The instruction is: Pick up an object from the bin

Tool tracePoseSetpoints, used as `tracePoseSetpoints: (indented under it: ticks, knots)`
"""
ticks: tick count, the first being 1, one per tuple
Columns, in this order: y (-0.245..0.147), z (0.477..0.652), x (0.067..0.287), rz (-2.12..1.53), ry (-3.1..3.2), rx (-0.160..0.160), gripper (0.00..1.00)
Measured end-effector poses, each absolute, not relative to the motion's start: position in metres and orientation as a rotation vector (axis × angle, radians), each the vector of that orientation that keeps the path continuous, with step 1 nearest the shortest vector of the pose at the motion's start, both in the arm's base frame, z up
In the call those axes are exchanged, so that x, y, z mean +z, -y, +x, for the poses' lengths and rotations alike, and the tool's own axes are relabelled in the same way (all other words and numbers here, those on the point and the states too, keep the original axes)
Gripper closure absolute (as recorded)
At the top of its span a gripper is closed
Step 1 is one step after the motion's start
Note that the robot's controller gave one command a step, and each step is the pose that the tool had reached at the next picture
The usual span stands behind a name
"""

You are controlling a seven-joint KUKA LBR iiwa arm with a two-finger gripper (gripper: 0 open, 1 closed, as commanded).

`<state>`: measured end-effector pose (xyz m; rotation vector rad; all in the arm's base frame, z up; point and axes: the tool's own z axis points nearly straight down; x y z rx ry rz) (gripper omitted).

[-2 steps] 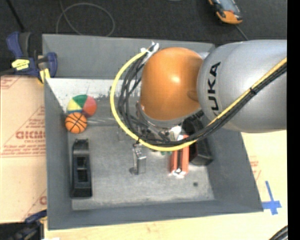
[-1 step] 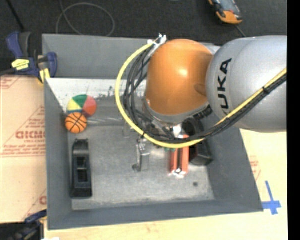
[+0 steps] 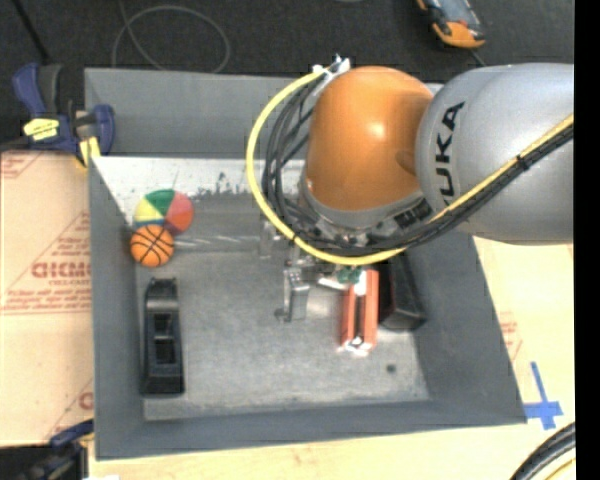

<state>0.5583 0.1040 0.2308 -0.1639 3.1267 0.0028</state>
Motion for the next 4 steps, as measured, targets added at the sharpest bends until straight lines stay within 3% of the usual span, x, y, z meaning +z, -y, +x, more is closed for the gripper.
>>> tracePoseSetpoints:
  ticks: [1, 2, 3, 4]
  knots:
    - [-0.092, 0.531, 0.230, -0.003, -3.144, -0.001, 0.00]
    - [-0.076, 0.518, 0.222, 0.018, -3.139, 0.002, 0.00]
    - [-0.055, 0.538, 0.199, 0.400, -3.113, 0.001, 0.00]
    - [-0.048, 0.536, 0.185, 0.323, -3.123, -0.001, 0.00]
